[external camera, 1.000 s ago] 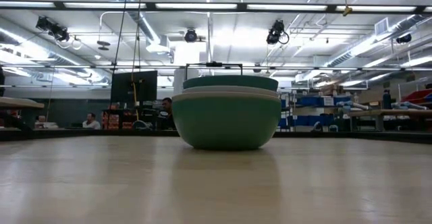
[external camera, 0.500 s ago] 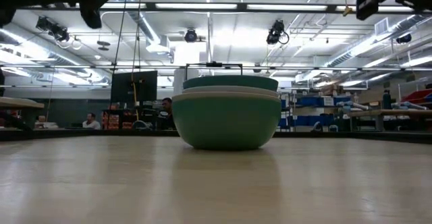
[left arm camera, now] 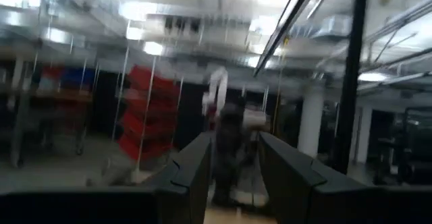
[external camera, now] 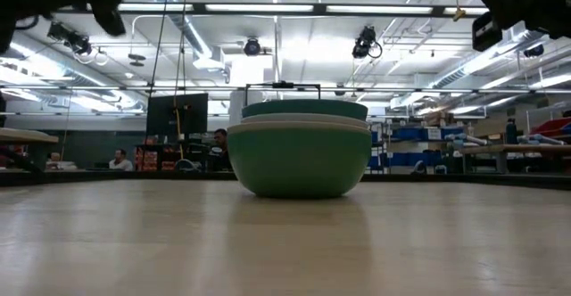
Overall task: Nest bowls inside each other
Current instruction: Return to Home Position
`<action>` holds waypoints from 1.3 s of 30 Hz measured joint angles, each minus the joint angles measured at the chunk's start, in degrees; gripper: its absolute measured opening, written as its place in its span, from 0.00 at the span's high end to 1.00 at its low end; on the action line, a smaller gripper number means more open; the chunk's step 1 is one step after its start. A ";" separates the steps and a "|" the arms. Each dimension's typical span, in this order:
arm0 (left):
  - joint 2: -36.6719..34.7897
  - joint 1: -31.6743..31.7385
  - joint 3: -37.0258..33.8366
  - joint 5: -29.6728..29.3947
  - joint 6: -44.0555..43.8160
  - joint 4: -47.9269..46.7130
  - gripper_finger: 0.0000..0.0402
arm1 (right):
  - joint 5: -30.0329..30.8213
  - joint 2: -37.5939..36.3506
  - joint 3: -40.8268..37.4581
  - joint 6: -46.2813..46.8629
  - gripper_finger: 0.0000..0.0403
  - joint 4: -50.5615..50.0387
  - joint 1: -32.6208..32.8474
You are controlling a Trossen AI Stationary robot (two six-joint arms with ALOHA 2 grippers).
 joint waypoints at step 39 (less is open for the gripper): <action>-18.51 -6.64 -1.86 -5.95 -0.42 -29.19 0.67 | -3.08 -0.09 -7.87 -0.50 0.75 4.29 -6.70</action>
